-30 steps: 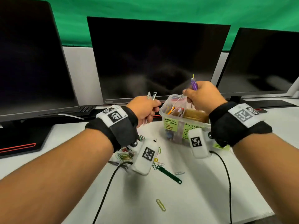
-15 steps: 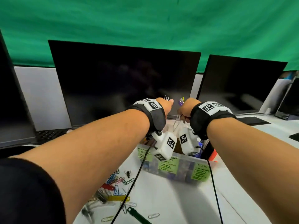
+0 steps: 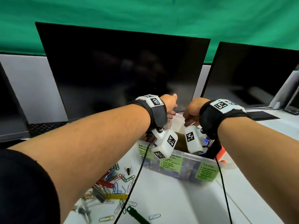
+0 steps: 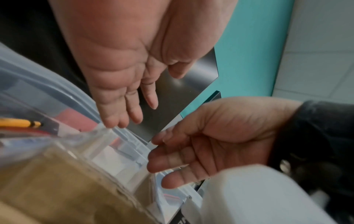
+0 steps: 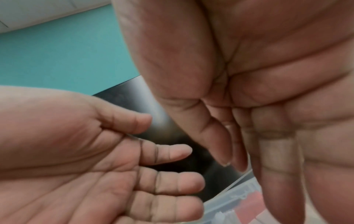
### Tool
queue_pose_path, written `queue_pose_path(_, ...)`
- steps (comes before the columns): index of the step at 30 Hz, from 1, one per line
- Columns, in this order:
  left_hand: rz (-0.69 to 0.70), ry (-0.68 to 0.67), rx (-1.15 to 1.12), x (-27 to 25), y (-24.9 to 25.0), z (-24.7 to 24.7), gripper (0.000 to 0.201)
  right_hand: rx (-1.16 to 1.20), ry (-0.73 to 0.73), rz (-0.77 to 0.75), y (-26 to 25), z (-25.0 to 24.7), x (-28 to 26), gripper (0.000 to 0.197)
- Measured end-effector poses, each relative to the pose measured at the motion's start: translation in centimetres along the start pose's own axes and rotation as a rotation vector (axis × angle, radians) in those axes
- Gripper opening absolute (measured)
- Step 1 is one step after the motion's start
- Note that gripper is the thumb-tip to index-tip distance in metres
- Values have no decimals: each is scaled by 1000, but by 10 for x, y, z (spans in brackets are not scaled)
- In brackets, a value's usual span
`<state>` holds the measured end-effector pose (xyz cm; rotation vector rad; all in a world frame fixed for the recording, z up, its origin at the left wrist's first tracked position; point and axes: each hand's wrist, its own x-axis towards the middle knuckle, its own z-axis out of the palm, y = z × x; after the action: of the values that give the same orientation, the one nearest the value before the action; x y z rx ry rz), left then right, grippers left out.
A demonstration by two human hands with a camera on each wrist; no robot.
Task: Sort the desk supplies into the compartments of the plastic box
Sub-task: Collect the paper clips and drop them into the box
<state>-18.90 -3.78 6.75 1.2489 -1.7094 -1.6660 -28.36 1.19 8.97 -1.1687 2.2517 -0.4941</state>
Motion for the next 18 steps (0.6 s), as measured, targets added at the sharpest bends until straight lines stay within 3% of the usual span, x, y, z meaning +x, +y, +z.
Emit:
queue_pose_path(3,11,-24,38,-17,-5,-21,39,22,5,-56,-7,3,-12,12)
queue_pose_path(6,15,-30,154,-45,-12,-47,30,115,-5,-125,-19,11,-34,16)
queue_pose_path(9,23,-29,288,-77,-26,-77,19,64,-34,-252,-29,30,-63,12)
queue_pose_path(13,7,56,606,-119,-59,-107,12,-131,-115,-411,-25,81,-105,17)
queue_pose_path(15,-18,-4,859,-140,-83,-115,8,-331,-209,-450,-15,115,-118,13)
queue_pose_path(18,-24,-156,1238,-167,-117,-118,10,-653,-309,-450,0,158,-126,24)
